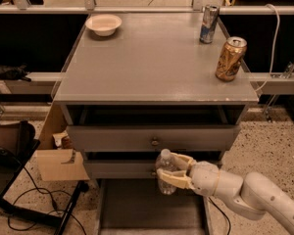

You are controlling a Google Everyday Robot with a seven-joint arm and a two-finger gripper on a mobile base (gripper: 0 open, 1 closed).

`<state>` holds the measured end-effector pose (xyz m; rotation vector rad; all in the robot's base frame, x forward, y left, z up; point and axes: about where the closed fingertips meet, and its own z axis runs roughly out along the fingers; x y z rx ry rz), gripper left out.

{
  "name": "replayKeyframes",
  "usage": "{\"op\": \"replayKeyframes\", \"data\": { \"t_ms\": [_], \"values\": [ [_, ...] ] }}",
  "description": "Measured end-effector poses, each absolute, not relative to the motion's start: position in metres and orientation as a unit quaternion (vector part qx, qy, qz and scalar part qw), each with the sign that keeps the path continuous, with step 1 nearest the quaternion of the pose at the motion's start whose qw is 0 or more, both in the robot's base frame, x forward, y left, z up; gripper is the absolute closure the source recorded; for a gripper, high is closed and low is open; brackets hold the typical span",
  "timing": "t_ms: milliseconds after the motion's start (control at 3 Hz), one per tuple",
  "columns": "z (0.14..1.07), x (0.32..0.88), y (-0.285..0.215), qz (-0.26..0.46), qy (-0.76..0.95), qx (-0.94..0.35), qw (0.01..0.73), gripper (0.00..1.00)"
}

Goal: Place water bottle into bottom drawer

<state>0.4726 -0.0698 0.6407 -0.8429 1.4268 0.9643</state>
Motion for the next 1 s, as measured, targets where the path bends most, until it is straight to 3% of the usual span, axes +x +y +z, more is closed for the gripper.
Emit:
{"op": "replayKeyframes", "data": {
  "t_ms": [667,1000],
  "values": [
    [0.503,0.479,-0.021,0.469,0.615,-0.358,0.523,1.0],
    [0.452,0.48,0.001,0.491,0.581,-0.35,0.547,1.0]
  ]
}}
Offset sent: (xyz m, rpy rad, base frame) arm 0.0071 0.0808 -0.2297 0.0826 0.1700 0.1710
